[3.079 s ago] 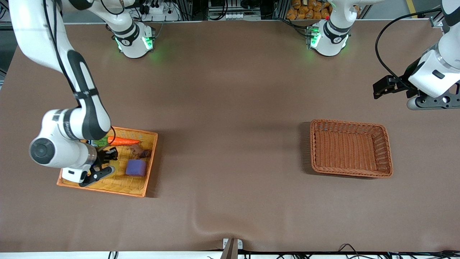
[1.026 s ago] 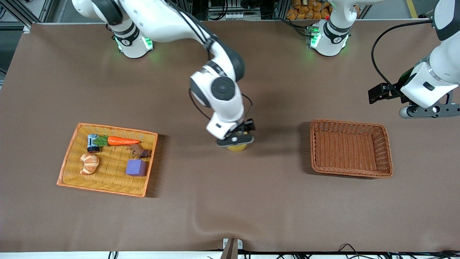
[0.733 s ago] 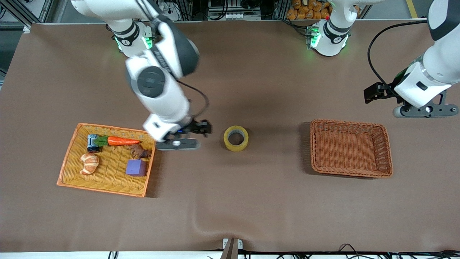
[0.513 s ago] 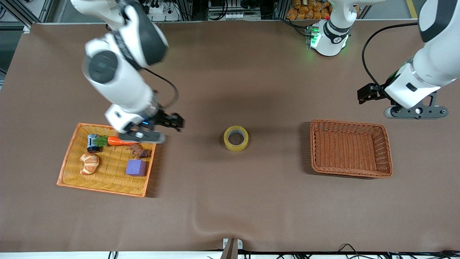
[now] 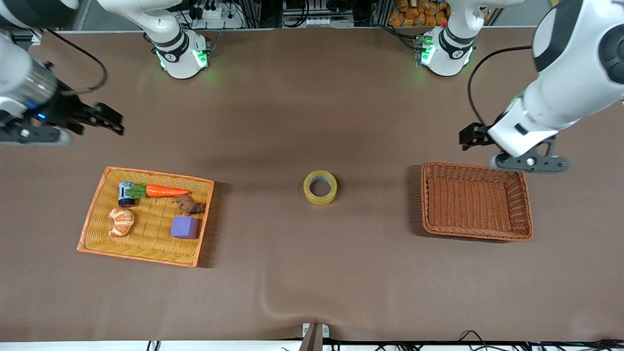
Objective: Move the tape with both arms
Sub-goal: 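Set the tape down with the right gripper while the left gripper reaches it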
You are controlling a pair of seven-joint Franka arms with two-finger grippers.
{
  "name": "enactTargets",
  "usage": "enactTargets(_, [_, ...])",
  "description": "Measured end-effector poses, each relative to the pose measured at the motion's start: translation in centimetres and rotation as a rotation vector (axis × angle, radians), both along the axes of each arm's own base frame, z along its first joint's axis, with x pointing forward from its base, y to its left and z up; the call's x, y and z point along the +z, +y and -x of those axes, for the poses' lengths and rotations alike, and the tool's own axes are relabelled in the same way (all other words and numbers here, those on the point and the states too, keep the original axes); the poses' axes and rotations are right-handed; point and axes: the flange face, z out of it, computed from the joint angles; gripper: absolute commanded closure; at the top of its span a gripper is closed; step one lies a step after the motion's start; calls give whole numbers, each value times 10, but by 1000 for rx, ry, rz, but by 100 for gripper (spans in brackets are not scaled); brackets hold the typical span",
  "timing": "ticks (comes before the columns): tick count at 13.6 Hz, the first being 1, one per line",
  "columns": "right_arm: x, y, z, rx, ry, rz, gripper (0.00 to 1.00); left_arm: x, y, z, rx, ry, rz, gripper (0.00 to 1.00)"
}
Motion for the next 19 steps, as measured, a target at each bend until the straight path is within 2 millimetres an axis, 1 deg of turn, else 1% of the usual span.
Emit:
enactTargets(2, [23, -36, 1, 11, -42, -2, 0, -23, -37, -5, 44, 1, 34, 0])
enactTargets(3, [30, -55, 2, 27, -50, -2, 0, -34, -62, -4, 68, -3, 36, 0])
enactTargets(5, [32, -88, 5, 39, -51, -2, 0, -55, -112, 3, 112, -10, 40, 0])
enactTargets(6, [32, -99, 6, 36, -49, -2, 0, -67, -136, 7, 127, -13, 44, 0])
enactTargets(7, [31, -104, 7, 32, -48, -2, 0, -82, -158, 11, 146, -10, 44, 0])
enactTargets(10, [31, -111, 7, 19, -45, -3, 0, -133, -207, 20, 183, -1, 38, 0])
enactTargets(11, [30, -111, 8, 20, -42, -4, 0, -149, -221, 25, 190, -8, 30, 0])
enactTargets(13, [30, -105, 7, 31, -38, -4, 0, -180, -245, 38, 200, -24, 31, 0])
enactTargets(14, [30, -103, 7, 36, -37, -5, 0, -196, -255, 43, 205, -34, 39, 0])
enactTargets(16, [29, -102, 6, 37, -36, -6, 0, -230, -269, 48, 208, -56, 39, 0])
enactTargets(19, [28, -101, 6, 39, -32, -8, 0, -276, -275, 43, 217, -79, 42, 0])
